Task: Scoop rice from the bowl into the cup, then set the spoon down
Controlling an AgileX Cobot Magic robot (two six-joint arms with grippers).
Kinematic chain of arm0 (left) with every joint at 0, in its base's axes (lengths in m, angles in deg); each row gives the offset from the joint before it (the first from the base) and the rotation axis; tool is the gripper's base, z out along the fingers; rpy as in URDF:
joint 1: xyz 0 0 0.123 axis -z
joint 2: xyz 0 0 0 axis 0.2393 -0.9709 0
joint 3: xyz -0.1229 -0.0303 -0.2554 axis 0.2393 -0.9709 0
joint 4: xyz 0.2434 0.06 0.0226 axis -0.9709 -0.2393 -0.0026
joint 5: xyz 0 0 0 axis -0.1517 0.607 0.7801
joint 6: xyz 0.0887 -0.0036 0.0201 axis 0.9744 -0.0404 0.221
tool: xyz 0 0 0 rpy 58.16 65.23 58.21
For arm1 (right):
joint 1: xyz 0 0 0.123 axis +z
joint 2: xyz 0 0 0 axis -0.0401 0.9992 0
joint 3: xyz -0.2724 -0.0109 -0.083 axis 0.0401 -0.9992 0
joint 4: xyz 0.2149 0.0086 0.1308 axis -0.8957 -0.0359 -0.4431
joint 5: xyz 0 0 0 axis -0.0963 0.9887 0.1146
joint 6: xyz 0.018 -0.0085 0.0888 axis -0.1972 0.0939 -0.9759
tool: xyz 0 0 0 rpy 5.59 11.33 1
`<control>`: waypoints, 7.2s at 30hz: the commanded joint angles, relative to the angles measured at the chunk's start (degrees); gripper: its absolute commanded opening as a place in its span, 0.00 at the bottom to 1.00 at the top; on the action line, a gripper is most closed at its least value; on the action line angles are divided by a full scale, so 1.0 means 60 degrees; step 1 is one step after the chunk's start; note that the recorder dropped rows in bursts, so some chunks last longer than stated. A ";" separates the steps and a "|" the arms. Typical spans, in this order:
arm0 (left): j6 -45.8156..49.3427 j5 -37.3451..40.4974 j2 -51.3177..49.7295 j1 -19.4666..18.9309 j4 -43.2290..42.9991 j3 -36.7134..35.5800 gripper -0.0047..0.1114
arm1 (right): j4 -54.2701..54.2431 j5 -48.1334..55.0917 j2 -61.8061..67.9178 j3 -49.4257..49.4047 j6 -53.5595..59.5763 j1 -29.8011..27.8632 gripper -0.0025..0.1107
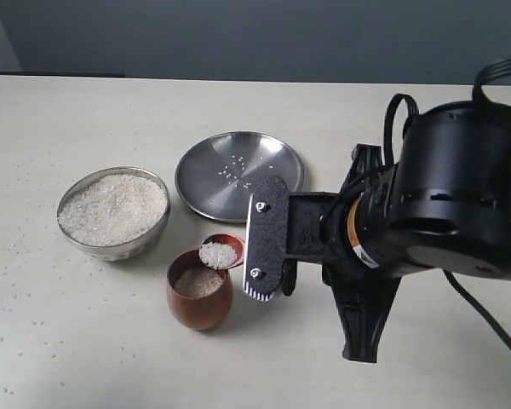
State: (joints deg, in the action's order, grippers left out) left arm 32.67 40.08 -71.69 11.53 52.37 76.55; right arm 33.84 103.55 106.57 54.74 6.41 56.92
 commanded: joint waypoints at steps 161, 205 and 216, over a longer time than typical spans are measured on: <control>-0.0044 -0.0084 0.0044 -0.0021 -0.0024 -0.0048 0.04 | -0.0916 -0.5349 0.5198 0.3670 -0.6849 -0.3381 0.38; -0.0044 -0.0084 0.0044 -0.0021 -0.0024 -0.0048 0.04 | 0.2698 -0.0271 -0.7093 -0.4245 -1.0775 -0.3403 0.02; -0.0044 -0.0084 0.0044 -0.0021 -0.0024 -0.0048 0.04 | 0.2717 -0.0460 -0.8281 -0.4245 -1.0775 -0.4649 0.02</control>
State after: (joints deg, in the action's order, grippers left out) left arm 32.67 40.08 -71.69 11.53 52.37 76.55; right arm 49.97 101.16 58.71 29.44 -58.20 32.50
